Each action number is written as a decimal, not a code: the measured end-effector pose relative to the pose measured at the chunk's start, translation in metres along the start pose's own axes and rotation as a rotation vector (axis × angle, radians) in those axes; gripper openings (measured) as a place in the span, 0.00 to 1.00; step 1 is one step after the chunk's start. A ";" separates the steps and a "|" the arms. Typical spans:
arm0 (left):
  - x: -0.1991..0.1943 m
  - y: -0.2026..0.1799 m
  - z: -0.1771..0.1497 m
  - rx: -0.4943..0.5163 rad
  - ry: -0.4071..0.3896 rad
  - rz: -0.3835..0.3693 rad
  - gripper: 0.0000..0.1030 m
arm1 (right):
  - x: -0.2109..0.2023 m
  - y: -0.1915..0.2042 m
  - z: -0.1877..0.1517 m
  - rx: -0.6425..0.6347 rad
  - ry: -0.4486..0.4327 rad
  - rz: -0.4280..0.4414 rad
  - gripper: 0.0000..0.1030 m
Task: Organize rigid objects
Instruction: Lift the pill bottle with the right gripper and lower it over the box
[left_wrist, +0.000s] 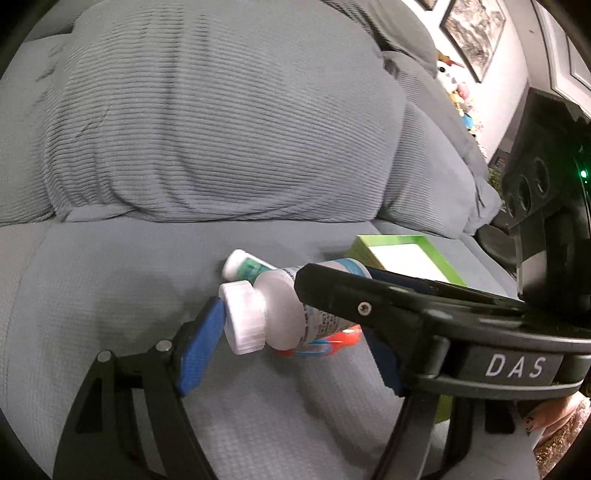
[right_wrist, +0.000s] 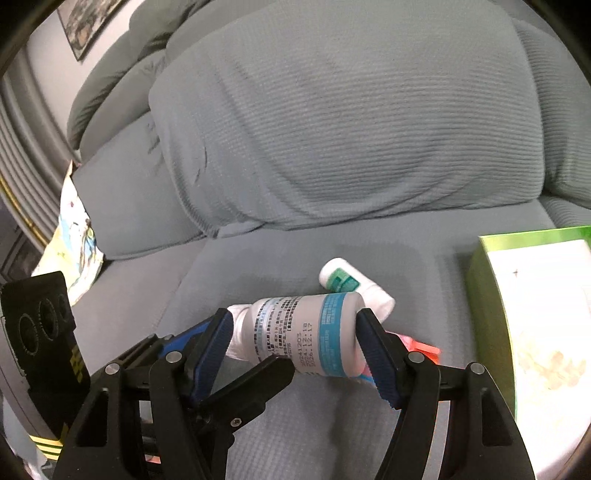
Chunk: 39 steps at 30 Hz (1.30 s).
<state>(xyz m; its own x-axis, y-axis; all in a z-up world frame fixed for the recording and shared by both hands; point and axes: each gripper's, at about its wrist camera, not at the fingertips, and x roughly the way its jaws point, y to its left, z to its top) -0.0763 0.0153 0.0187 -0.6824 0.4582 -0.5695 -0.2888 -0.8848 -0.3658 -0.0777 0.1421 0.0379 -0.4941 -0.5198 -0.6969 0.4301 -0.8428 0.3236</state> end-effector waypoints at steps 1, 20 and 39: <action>-0.001 -0.005 -0.001 0.006 0.004 -0.007 0.71 | -0.005 -0.002 -0.001 0.000 -0.005 -0.004 0.70; 0.008 -0.099 -0.015 0.129 0.022 -0.112 0.71 | -0.089 -0.058 -0.034 0.108 -0.154 -0.076 0.70; 0.044 -0.159 -0.020 0.202 0.056 -0.139 0.71 | -0.128 -0.108 -0.054 0.176 -0.216 -0.130 0.70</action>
<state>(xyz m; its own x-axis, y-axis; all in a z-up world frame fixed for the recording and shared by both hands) -0.0474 0.1778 0.0366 -0.5901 0.5755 -0.5662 -0.5092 -0.8096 -0.2921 -0.0198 0.3068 0.0571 -0.6935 -0.4077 -0.5940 0.2245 -0.9057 0.3596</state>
